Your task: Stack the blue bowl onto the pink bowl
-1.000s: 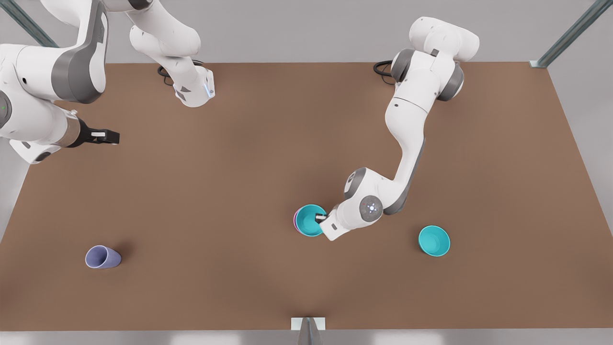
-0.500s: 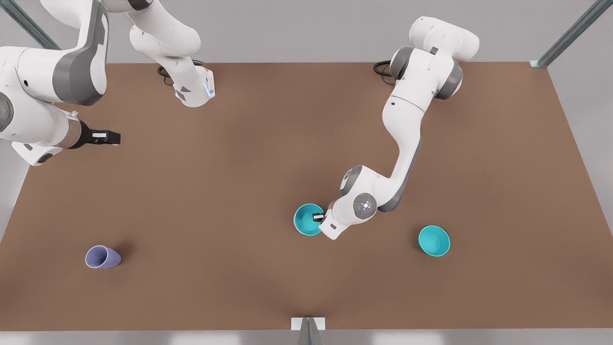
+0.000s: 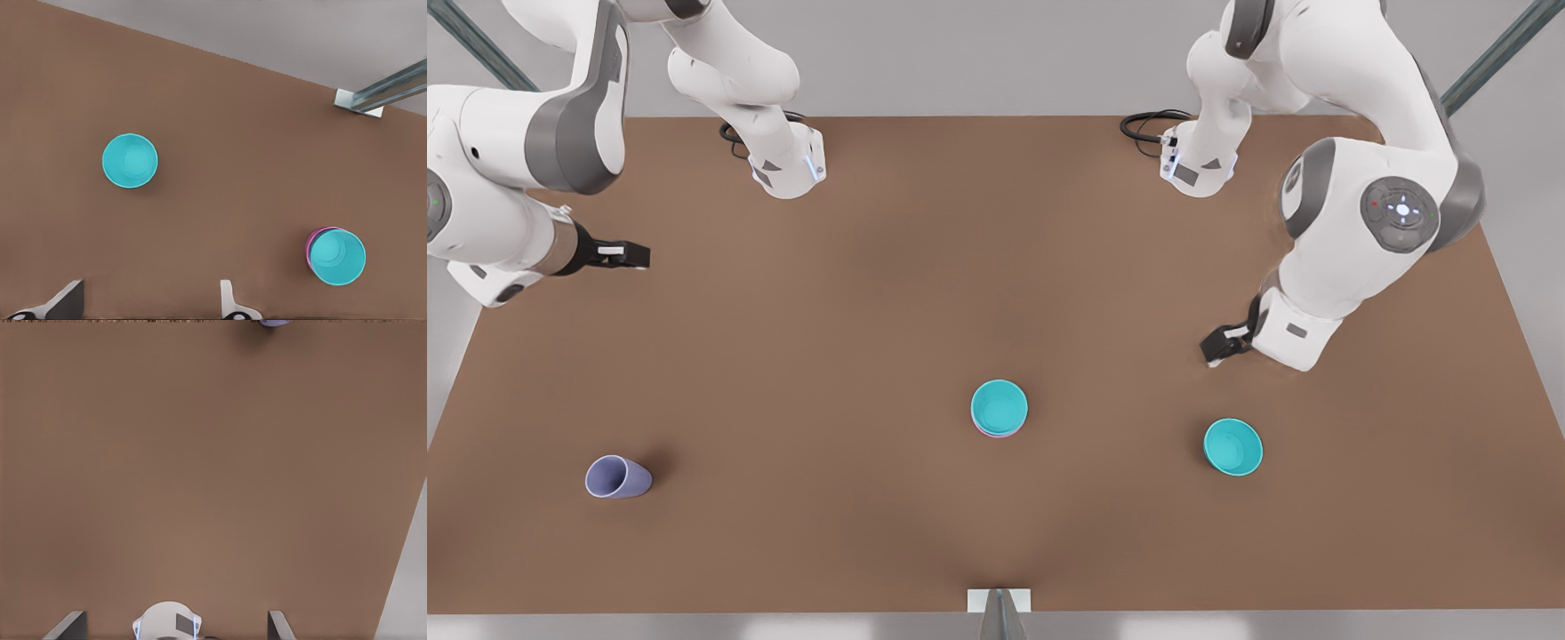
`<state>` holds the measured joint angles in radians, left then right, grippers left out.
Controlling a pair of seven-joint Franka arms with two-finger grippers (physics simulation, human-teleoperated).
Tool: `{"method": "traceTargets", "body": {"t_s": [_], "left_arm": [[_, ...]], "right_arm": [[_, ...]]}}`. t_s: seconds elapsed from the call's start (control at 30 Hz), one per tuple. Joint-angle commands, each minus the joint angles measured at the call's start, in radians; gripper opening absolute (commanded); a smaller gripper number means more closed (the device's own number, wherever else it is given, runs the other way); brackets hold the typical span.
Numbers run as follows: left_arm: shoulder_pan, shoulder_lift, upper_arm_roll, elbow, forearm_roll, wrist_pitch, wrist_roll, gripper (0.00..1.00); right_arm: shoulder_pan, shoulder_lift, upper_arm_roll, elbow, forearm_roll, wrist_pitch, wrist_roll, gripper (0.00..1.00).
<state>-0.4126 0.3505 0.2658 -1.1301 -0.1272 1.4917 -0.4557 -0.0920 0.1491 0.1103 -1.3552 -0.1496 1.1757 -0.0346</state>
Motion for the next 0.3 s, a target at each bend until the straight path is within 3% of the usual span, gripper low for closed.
{"method": "traceTargets", "body": {"t_s": [0.0, 0.27], "left_arm": [[0.209, -0.053, -0.204, 0.009, 0.112, -0.384, 0.358, 1.00], [0.244, -0.093, -0.227, -0.022, 0.135, -0.380, 0.359, 1.00]], "right_arm": [[0.000, -0.003, 0.000, 0.001, 0.004, 0.004, -0.004, 1.00], [-0.002, 0.001, -0.001, -0.001, 0.008, 0.004, -0.005, 1.00]]}}
